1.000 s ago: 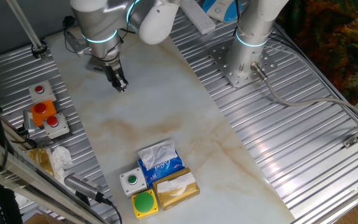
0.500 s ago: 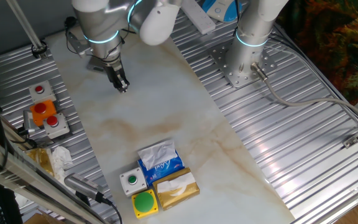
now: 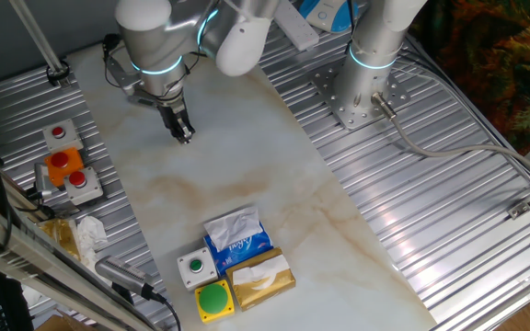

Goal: Remove the object from the scale

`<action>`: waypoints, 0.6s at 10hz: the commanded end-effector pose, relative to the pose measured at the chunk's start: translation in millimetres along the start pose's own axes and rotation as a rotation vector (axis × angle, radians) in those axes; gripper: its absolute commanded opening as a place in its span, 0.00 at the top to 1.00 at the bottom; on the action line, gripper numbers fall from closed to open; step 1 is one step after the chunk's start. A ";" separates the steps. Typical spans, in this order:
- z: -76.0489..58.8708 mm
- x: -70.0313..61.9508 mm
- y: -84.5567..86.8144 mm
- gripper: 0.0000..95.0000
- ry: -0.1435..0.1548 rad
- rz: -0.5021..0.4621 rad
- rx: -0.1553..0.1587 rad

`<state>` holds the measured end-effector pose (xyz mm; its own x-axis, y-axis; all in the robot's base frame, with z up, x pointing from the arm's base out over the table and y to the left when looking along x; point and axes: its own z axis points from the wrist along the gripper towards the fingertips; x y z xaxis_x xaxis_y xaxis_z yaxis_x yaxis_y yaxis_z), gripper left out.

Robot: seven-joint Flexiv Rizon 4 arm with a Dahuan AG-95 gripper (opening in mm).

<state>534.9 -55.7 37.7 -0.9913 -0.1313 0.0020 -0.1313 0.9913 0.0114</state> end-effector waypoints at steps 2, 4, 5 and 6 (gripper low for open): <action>6.9 2.6 -1.3 1.00 -0.005 0.007 -0.002; 9.7 4.7 -1.8 1.00 -0.002 0.042 -0.011; 10.5 4.9 -1.7 1.00 0.004 0.083 -0.022; 10.6 4.9 -1.7 1.00 0.007 0.082 -0.017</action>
<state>530.0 -57.4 27.3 -0.9987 -0.0494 0.0112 -0.0491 0.9983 0.0299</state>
